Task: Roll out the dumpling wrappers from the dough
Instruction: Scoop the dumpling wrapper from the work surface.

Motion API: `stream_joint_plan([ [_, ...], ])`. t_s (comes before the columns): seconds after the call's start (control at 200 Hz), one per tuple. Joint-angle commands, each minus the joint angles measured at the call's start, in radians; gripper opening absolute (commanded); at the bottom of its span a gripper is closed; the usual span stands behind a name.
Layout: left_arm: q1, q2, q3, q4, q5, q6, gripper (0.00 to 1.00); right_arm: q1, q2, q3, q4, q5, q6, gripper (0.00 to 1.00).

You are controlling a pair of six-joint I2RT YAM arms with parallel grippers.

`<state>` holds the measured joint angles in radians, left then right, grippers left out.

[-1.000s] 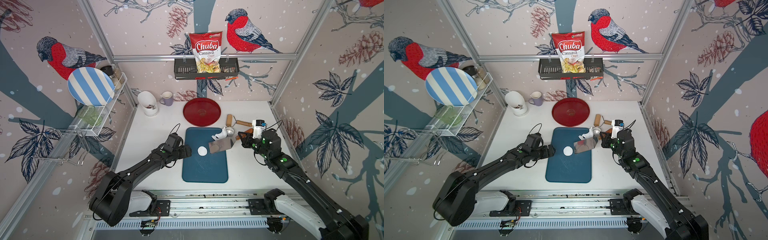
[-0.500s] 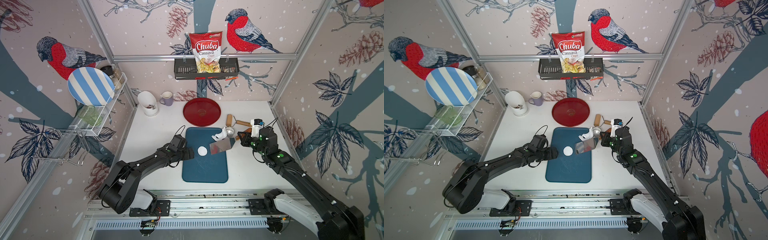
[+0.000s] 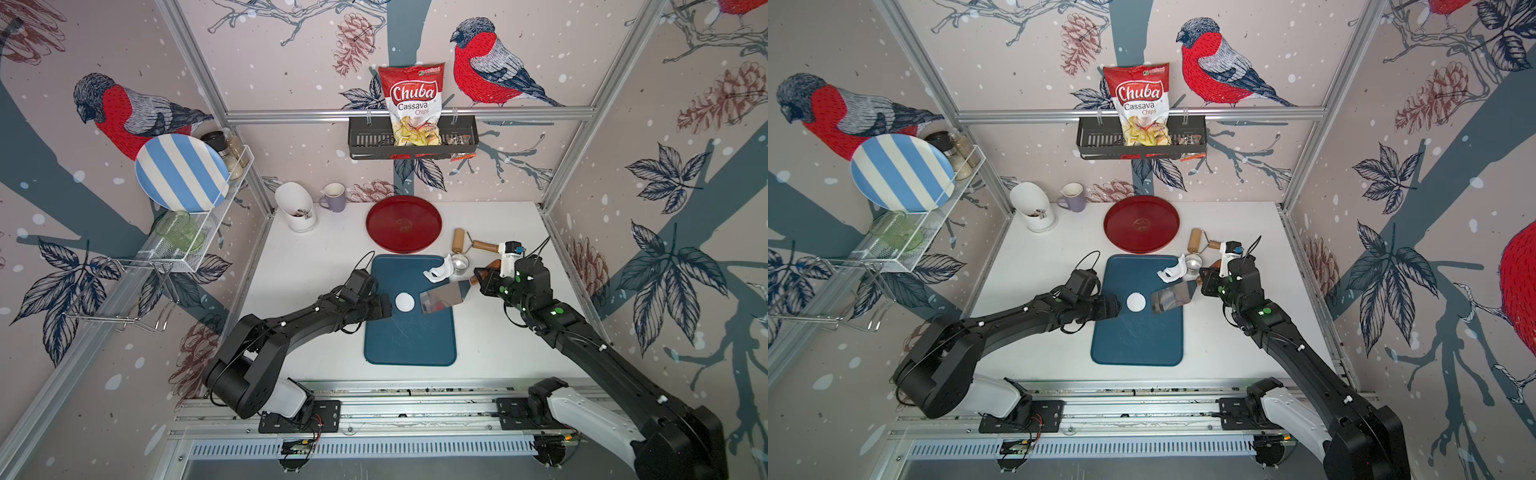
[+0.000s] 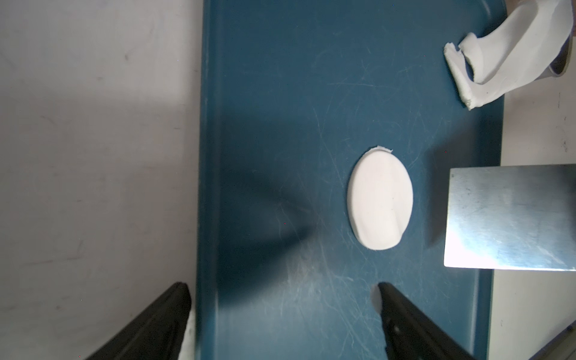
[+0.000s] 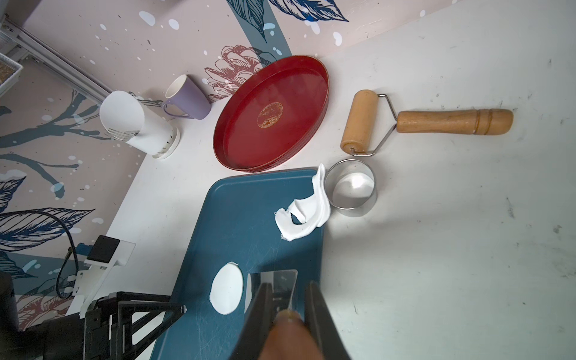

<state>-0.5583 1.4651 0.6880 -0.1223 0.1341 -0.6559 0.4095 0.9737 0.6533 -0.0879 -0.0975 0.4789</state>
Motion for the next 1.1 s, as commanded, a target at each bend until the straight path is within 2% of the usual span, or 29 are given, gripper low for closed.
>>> stream_joint_plan([
  [0.0,-0.002,0.004,0.005,0.032,0.016,0.0,0.95,0.002,0.005,0.0,0.056,-0.004,0.02,0.0],
  [1.095,-0.006,0.017,0.004,0.041,0.022,-0.006,0.95,0.03,0.091,-0.007,0.119,-0.008,0.043,0.0],
])
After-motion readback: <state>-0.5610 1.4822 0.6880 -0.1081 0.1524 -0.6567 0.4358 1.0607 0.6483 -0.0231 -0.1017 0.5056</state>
